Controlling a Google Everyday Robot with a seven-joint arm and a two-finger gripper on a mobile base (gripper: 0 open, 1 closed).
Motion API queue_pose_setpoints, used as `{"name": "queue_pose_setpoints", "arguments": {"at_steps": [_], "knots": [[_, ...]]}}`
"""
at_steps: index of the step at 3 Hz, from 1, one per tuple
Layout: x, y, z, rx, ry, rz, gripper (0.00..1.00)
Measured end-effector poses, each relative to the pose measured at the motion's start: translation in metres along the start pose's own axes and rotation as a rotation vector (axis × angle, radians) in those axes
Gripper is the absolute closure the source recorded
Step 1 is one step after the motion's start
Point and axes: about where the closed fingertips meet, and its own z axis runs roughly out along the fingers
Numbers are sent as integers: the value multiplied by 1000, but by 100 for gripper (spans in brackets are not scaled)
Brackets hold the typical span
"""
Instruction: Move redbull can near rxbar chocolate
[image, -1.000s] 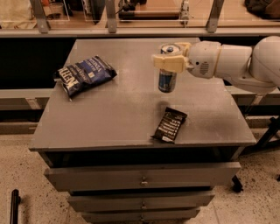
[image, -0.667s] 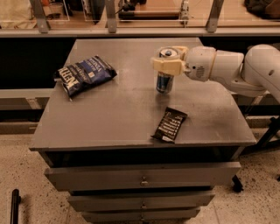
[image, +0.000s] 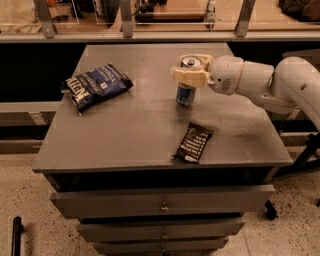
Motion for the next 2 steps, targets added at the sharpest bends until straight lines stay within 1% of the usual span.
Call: {"name": "queue_pose_setpoints", "arguments": {"at_steps": [1, 2], "knots": [[-2, 12, -8, -12, 33, -27, 36], [-2, 27, -21, -16, 83, -44, 13]]}}
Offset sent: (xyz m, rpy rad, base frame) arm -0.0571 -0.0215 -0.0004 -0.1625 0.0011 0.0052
